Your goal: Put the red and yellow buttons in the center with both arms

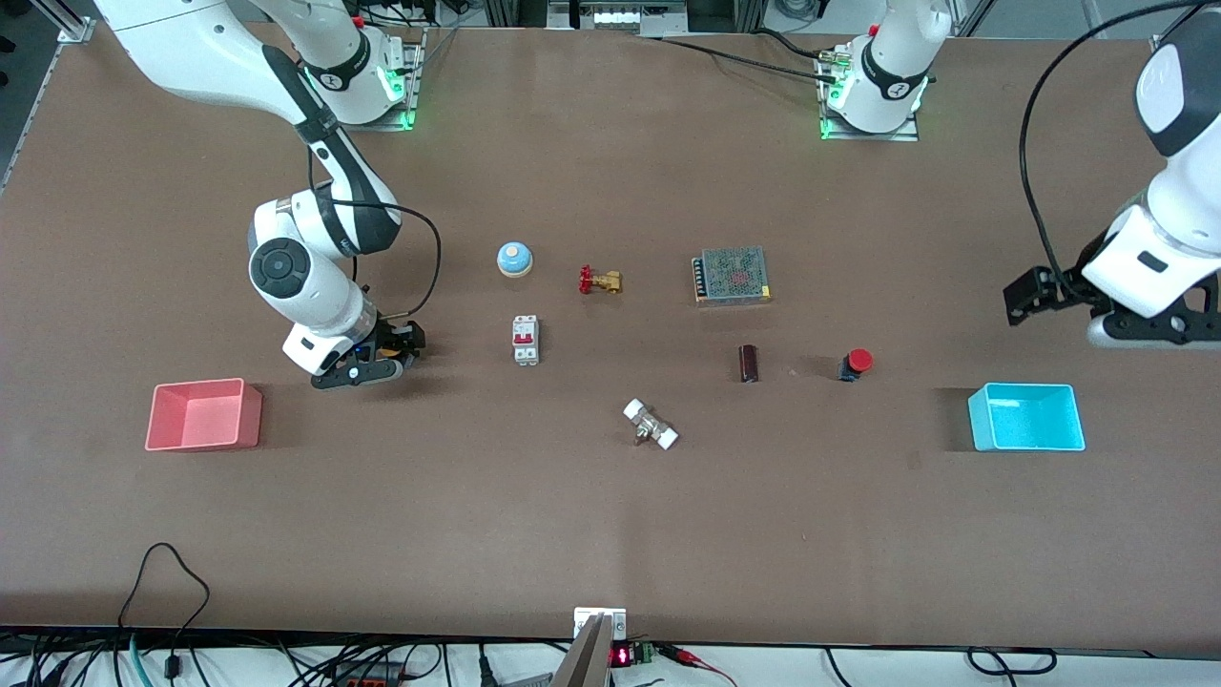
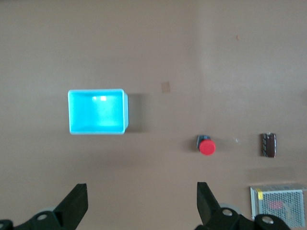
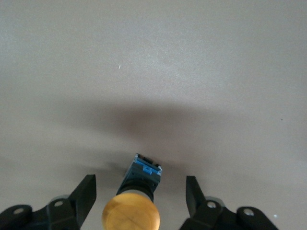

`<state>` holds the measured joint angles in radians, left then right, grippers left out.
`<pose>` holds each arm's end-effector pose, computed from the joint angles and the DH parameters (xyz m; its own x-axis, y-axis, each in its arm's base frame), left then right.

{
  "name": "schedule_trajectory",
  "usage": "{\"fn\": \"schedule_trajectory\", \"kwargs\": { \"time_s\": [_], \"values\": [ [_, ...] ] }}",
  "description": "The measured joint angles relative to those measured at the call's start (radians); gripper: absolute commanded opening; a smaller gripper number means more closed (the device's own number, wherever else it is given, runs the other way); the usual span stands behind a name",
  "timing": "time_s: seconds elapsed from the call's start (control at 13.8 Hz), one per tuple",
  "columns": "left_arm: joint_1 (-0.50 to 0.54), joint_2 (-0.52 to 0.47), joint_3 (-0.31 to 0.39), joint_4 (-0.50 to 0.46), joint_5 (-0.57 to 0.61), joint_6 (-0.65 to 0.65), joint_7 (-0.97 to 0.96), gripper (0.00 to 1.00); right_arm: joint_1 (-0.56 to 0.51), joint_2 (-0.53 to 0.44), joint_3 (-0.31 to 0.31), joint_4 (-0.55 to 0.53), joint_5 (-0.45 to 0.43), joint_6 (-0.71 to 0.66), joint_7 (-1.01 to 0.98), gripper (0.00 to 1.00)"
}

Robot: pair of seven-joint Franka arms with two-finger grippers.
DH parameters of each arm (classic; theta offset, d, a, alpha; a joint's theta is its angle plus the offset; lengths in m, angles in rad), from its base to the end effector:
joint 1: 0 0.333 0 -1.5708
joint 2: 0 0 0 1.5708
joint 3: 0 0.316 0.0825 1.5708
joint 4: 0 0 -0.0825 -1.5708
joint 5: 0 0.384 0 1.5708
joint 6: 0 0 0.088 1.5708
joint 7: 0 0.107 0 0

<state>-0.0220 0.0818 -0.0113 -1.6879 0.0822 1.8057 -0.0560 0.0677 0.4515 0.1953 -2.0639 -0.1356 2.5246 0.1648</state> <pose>0.5925 -0.0127 0.5427 0.9992 0.0035 0.0396 0.0066 -0.9970 -0.0775 0.5735 0.1542 0.2173 0.9822 0.1869 0.0206 0.1871 -0.9823 -0.0076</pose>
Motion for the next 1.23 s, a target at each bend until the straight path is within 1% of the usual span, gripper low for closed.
{"fn": "schedule_trajectory", "kwargs": {
  "time_s": [0.14, 0.29, 0.36, 0.58, 0.65, 0.8, 0.87, 1.09, 1.23],
  "values": [
    [0.0, -0.011, -0.001, -0.002, 0.0, -0.006, -0.009, 1.0, 0.0, -0.009, -0.001, 0.02, 0.0, 0.0, 0.0, 1.0],
    [-0.003, -0.007, -0.002, 0.007, 0.0, -0.006, -0.012, 1.0, -0.001, -0.043, -0.003, 0.057, 0.0, -0.048, 0.0, 1.0],
    [-0.006, -0.006, -0.003, 0.013, 0.0, -0.009, -0.013, 1.0, -0.002, -0.071, -0.005, 0.082, 0.005, -0.1, 0.0, 1.0],
    [-0.013, -0.005, -0.006, 0.022, 0.0, -0.02, -0.015, 1.0, -0.033, -0.186, -0.012, 0.181, 0.113, -0.321, 0.002, 1.0],
    [-0.013, -0.005, -0.006, 0.022, 0.0, -0.02, -0.015, 1.0, -0.057, -0.226, -0.015, 0.216, 0.132, -0.398, 0.002, 1.0],
    [-0.014, -0.003, -0.006, 0.022, -0.002, -0.022, -0.015, 1.0, -0.104, -0.293, -0.022, 0.279, 0.138, -0.533, 0.0, 1.0],
    [-0.014, -0.003, -0.006, 0.022, -0.002, -0.023, -0.015, 1.0, -0.119, -0.322, -0.036, 0.31, 0.138, -0.591, -0.009, 1.0],
    [-0.012, -0.002, -0.006, 0.022, -0.002, -0.023, -0.011, 1.0, -0.133, -0.383, -0.092, 0.389, 0.138, -0.722, -0.044, 1.0],
    [-0.014, -0.005, -0.004, 0.022, -0.006, -0.024, 0.001, 1.0, -0.134, -0.421, -0.104, 0.41, 0.138, -0.796, -0.047, 1.0]
  ]
}}
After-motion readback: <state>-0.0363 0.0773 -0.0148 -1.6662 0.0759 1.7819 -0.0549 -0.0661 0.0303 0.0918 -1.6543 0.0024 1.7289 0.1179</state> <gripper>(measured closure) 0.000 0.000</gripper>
